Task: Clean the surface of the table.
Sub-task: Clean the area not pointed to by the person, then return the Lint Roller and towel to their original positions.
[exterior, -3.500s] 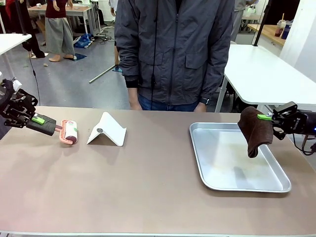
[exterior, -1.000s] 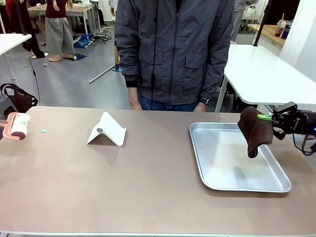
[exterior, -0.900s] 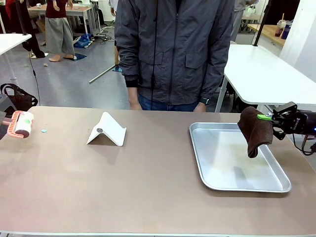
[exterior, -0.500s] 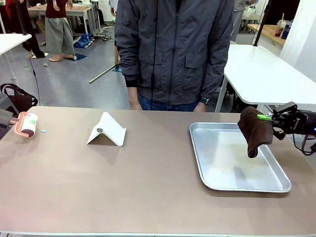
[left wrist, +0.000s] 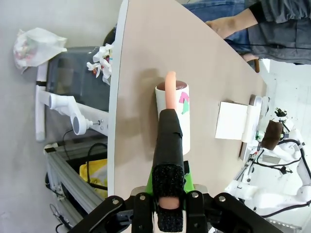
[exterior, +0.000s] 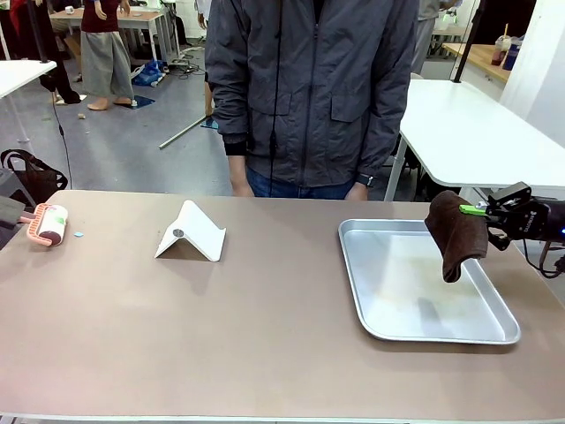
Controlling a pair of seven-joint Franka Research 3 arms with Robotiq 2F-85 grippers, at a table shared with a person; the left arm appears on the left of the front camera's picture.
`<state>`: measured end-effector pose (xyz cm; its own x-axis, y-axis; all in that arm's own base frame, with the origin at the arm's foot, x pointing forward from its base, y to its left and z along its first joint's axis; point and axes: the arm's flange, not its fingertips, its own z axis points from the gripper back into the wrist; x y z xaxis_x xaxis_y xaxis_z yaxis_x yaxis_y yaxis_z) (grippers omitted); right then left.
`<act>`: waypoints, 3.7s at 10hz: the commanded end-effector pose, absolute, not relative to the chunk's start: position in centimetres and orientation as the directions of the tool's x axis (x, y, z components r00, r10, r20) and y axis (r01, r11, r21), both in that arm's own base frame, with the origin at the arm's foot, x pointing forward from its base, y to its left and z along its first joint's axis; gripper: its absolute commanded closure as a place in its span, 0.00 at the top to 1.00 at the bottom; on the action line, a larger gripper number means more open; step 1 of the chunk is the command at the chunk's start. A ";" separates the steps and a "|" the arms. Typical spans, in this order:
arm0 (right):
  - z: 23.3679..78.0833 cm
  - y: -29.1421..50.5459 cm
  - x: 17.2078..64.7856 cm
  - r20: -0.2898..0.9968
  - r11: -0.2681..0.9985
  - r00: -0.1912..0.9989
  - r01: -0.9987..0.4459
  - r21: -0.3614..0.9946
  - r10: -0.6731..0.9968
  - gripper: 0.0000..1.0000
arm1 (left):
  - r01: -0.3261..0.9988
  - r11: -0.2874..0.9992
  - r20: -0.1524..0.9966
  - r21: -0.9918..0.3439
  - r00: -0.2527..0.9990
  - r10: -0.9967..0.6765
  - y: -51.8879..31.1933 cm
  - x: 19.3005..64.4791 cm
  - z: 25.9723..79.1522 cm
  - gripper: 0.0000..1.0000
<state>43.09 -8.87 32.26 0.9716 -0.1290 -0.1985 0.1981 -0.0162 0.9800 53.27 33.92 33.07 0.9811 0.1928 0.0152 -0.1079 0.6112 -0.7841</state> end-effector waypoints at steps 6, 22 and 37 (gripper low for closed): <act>32.5 -8.8 43.0 -0.193 -0.019 0.973 0.192 0.981 -0.128 0.00 | -0.144 0.632 -0.043 -0.761 0.984 0.172 31.5 55.1 31.1 0.22; 32.5 -8.8 43.0 -0.193 -0.019 0.973 0.192 0.981 -0.128 0.00 | 0.213 0.415 0.195 -0.885 0.977 -0.086 27.8 40.5 39.8 0.22; 32.5 -8.8 43.0 -0.193 -0.019 0.973 0.192 0.981 -0.128 0.00 | 0.165 0.346 0.171 -0.924 0.985 -0.015 30.9 36.2 37.8 0.22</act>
<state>43.09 -8.87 32.23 0.9714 -0.1290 -0.1991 0.1987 -0.0164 0.9799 36.62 31.40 37.48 0.9838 -0.0255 0.1774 0.1753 0.3422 -0.9231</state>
